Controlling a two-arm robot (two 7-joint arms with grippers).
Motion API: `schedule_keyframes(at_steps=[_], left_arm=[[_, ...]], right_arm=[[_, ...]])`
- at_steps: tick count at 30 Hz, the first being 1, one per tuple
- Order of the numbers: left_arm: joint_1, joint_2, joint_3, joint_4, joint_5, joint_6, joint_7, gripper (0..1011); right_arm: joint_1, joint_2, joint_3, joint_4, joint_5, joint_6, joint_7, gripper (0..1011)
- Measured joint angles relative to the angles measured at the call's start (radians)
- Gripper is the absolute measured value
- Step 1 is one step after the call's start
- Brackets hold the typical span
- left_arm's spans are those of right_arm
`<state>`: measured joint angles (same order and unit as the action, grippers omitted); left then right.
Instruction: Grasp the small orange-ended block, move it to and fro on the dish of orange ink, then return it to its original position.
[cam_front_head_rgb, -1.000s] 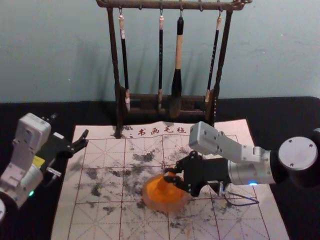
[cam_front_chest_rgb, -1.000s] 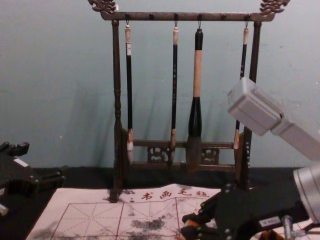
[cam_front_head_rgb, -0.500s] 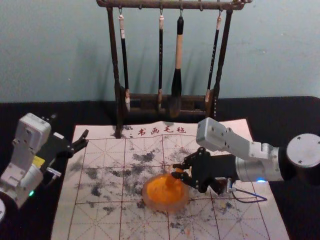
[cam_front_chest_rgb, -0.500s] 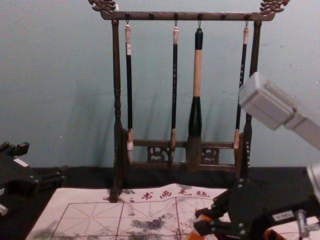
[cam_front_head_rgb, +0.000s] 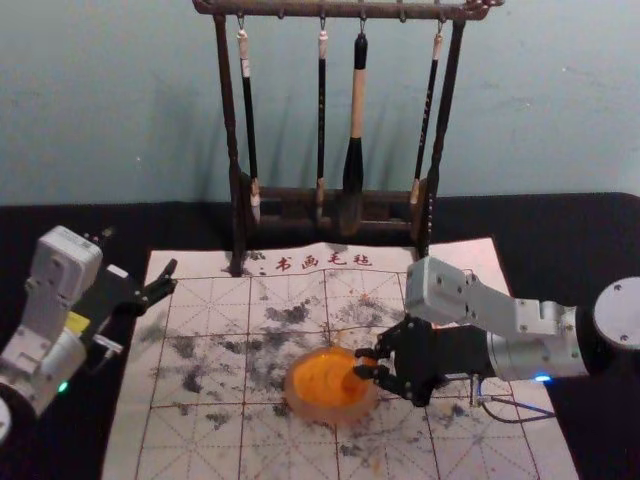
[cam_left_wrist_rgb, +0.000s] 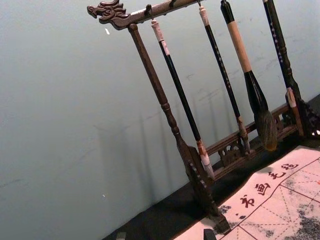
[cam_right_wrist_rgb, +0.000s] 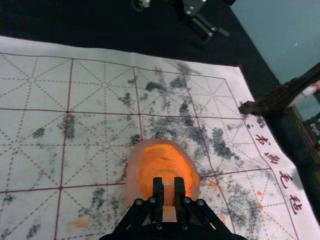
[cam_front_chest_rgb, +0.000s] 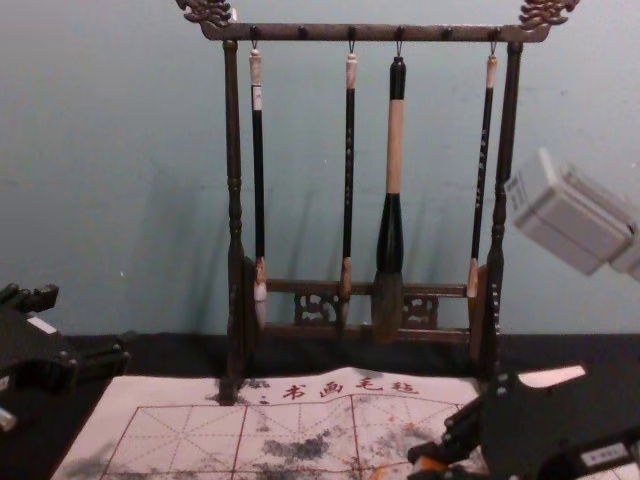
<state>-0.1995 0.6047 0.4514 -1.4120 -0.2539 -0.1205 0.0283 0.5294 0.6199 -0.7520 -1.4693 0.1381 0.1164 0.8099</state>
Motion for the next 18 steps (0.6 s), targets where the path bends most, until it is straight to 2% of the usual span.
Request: schedule_keyframes(at_steps=[11, 18], left_arm=[[0.000, 0.000, 0.000, 0.000, 0.000, 0.000, 0.000, 1001], [0.000, 0.000, 0.000, 0.000, 0.000, 0.000, 0.000, 1001]], right_arm=[[-0.003, 0.006, -0.014, -0.021, -0.006, 0.001, 0.012, 107], [0.006, -0.009, -0.024, -0.016, -0.013, 0.002, 0.014, 107]])
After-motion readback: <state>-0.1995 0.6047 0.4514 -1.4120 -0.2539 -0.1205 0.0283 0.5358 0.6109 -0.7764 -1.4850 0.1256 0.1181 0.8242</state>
